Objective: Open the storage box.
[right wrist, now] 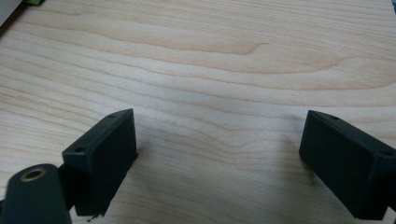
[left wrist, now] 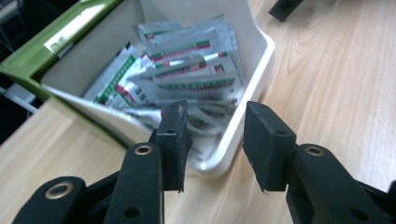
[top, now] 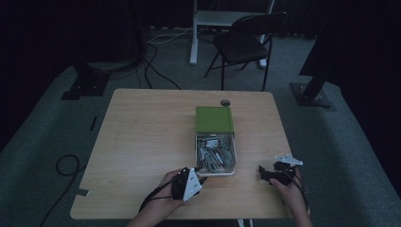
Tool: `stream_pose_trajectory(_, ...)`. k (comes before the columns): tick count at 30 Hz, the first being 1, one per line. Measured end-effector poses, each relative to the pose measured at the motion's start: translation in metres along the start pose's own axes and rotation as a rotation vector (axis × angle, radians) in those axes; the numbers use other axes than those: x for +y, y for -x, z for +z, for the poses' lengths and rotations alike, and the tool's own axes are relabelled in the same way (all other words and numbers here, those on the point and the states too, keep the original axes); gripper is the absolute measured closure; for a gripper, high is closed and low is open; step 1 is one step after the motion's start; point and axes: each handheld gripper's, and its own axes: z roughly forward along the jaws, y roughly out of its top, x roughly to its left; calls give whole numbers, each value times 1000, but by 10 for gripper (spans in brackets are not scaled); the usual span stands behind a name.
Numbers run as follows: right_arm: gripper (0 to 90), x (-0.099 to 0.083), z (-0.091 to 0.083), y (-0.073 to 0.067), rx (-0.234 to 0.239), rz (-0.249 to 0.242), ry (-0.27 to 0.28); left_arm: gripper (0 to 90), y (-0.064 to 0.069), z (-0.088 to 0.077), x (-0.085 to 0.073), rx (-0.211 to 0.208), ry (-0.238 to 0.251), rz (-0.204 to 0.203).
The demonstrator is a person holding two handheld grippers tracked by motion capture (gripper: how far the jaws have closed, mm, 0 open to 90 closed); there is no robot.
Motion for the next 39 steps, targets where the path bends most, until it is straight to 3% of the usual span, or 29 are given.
stream_pose_trajectory(3,108,0,0,0,0,0,0,613,-3,-3,-8,12,-3,-53)
stream_pose_trajectory(7,108,0,0,0,0,0,0,614,-8,-8,-21,9,-16,-91)
stream_pose_trajectory(11,108,0,0,0,0,0,0,614,-14,-13,-31,41,-21,-127)
stream_pose_trajectory(15,107,0,0,0,0,1,1,614,-22,-16,-44,55,-21,-193)
stream_pose_trajectory(22,107,0,0,0,0,0,0,614,-40,-23,-64,97,-35,-273)
stream_pose_trajectory(28,108,0,0,0,0,0,0,613,-54,-28,-79,139,-58,-325)
stream_pose_trajectory(30,107,0,0,0,0,0,0,563,-58,-29,-83,155,-60,-353)
stream_pose_trajectory(39,108,0,0,0,0,0,0,562,-71,-38,-100,209,-76,-406)
